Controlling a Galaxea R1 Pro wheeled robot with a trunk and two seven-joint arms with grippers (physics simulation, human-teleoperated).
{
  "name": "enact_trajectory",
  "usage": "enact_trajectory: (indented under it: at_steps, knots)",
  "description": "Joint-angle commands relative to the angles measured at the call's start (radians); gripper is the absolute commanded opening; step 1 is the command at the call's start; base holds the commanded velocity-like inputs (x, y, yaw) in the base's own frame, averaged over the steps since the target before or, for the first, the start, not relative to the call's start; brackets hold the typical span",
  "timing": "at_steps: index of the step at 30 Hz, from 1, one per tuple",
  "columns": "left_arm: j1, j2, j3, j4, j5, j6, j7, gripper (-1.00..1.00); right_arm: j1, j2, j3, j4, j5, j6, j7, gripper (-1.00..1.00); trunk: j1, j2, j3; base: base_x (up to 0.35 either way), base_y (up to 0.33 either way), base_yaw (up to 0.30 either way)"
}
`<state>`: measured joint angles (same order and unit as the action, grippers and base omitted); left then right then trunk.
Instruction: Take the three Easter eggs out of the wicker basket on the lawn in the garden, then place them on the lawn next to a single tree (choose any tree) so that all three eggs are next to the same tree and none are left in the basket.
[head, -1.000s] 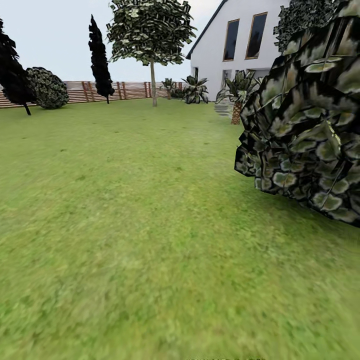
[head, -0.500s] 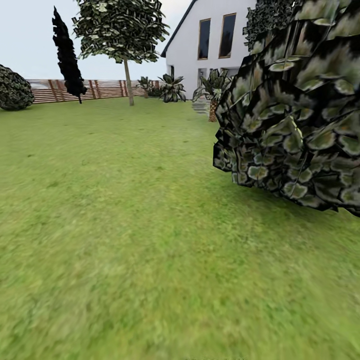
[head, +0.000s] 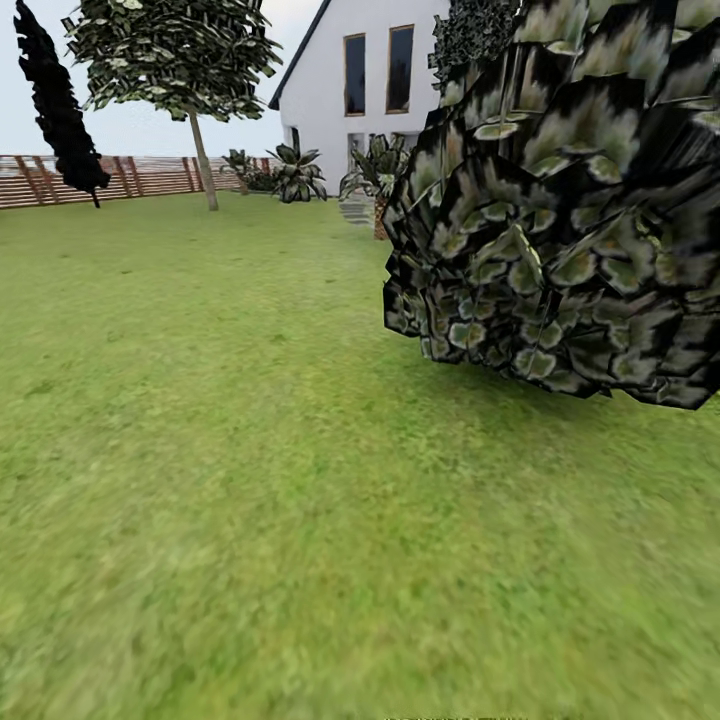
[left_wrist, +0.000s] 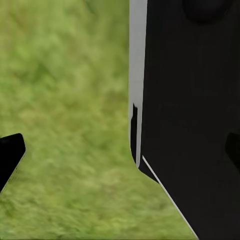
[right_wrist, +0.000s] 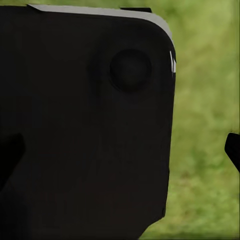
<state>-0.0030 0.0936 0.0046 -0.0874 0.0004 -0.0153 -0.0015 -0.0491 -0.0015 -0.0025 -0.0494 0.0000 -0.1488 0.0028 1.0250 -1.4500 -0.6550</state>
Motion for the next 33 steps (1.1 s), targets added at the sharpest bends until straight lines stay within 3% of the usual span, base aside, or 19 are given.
enact_trajectory:
  at_steps: [1,33]
  knots:
    - [0.0,0.0,0.0,0.0,0.0,0.0,0.0,1.0,0.0,0.0,0.0,0.0,0.0,0.0,0.0,1.0,0.0,0.0,-0.001,0.0,0.0,-0.281]
    - [0.0,0.0,0.0,0.0,0.0,0.0,0.0,1.0,0.0,0.0,0.001,0.0,0.0,0.0,0.0,1.0,0.0,0.0,-0.017,0.0,0.0,-0.281]
